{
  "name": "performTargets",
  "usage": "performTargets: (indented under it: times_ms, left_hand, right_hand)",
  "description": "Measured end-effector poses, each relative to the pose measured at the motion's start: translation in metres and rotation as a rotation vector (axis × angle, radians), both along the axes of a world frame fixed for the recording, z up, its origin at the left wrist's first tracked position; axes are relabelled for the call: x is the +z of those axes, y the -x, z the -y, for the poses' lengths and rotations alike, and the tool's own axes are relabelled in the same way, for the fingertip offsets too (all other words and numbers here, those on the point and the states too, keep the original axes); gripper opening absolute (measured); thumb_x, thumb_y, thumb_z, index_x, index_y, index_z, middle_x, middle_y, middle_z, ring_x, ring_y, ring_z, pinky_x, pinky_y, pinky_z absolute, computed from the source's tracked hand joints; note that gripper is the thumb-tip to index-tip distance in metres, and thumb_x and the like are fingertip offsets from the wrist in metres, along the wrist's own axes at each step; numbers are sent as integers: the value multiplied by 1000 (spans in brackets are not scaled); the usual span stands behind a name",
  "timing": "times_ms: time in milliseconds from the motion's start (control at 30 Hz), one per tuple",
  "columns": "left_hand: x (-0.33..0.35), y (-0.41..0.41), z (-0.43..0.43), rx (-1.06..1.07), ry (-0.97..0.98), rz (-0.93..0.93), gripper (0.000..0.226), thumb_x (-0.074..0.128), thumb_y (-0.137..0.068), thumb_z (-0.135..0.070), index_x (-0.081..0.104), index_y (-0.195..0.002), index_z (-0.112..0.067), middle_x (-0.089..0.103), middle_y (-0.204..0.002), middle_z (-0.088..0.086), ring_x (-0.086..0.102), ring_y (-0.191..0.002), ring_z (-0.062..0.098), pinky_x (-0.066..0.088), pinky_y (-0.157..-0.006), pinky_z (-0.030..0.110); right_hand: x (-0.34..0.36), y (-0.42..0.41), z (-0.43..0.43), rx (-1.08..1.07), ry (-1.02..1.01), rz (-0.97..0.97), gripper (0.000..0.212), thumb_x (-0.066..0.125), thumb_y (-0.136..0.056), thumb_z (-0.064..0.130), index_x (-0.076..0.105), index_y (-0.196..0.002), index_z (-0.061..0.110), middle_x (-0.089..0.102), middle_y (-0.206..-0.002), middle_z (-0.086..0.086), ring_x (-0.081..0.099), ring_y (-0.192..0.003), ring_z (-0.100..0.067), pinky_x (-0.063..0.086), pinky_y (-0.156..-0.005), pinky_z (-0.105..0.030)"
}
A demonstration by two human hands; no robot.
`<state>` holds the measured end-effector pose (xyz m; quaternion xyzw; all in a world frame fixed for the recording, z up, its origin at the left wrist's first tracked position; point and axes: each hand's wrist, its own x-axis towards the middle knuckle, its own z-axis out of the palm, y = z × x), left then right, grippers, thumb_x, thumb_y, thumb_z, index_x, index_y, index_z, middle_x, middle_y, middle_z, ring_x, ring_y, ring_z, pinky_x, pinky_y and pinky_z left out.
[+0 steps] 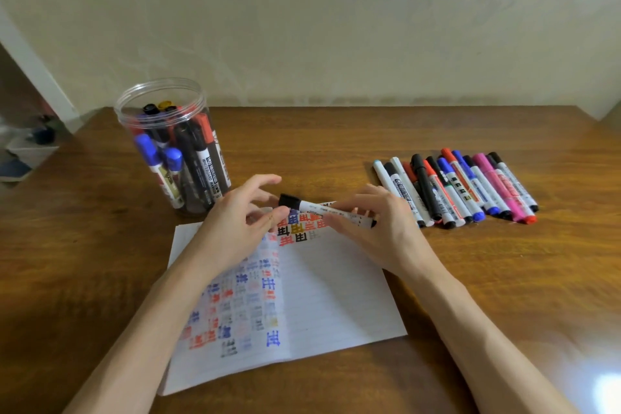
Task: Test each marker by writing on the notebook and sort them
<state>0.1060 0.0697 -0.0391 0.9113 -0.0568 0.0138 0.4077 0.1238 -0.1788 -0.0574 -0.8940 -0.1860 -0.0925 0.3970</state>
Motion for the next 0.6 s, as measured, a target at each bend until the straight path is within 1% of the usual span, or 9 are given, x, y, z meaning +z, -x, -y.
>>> performTargets:
  times_ms: [67,133,167,233,300,367,467,534,600]
  left_hand:
    - [7,-5,0,-32,-84,-75,62,67,-94,-44,40,-150,-41,60,-130,-20,63,-109,-1,54,-83,23]
    - [14,-10,6,-26,-161,-116,60,64,-95,-47,40,-150,-40,62,-131,-16,62,-111,2,56,-91,32]
    - [17,-13,11,-10,-185,-111,55,61,-97,-48,42,-149,-39,61,-132,-15,61,-111,4,56,-92,34]
    - [20,-18,29,31,-201,-69,47,56,-101,-46,47,-146,-35,61,-132,-12,59,-108,6,53,-85,30]
    - [20,-25,50,39,-175,-15,43,55,-102,-44,50,-143,-33,63,-128,-11,61,-105,6,51,-78,27]
    - [18,-32,70,15,-95,41,38,57,-102,-43,55,-139,-33,66,-122,-12,64,-100,5,53,-76,25]
    - [9,-43,94,-59,43,97,30,60,-102,-39,61,-131,-32,69,-112,-11,68,-93,5,51,-72,19]
    - [0,-49,102,-105,102,92,29,60,-101,-39,63,-129,-31,70,-112,-11,69,-94,6,51,-73,16]
    - [-8,-51,105,-112,120,89,29,60,-101,-39,64,-128,-30,69,-113,-11,69,-95,5,50,-70,10]
  right_hand:
    - [4,-2,6,-98,-41,-27,29,76,-92,45,80,-116,28,66,-95,16,60,-84,-5,48,-66,-20]
    - [7,-4,12,-211,-100,-71,31,76,-93,41,79,-119,25,65,-95,16,62,-87,-6,54,-68,-22]
    - [8,-5,14,-261,-132,-87,31,76,-93,40,79,-120,23,64,-95,16,63,-87,-7,54,-66,-21]
    - [10,-6,20,-351,-164,-70,30,76,-94,37,78,-121,24,64,-98,13,60,-84,-3,44,-60,-12]
    - [10,-9,25,-426,-179,-32,28,76,-95,38,78,-120,26,66,-104,8,56,-84,-2,39,-61,-12]
    - [8,-14,31,-509,-193,-4,27,77,-94,39,78,-118,26,69,-104,6,58,-84,-5,45,-66,-19]
    - [7,-20,42,-645,-177,46,25,78,-94,39,80,-113,23,73,-98,5,63,-87,-9,56,-76,-30]
    - [5,-22,49,-735,-168,95,21,78,-94,36,81,-106,20,73,-90,5,64,-84,-12,56,-75,-34]
    - [4,-25,56,-839,-164,118,20,75,-94,38,81,-101,19,72,-84,5,65,-80,-13,56,-73,-36]
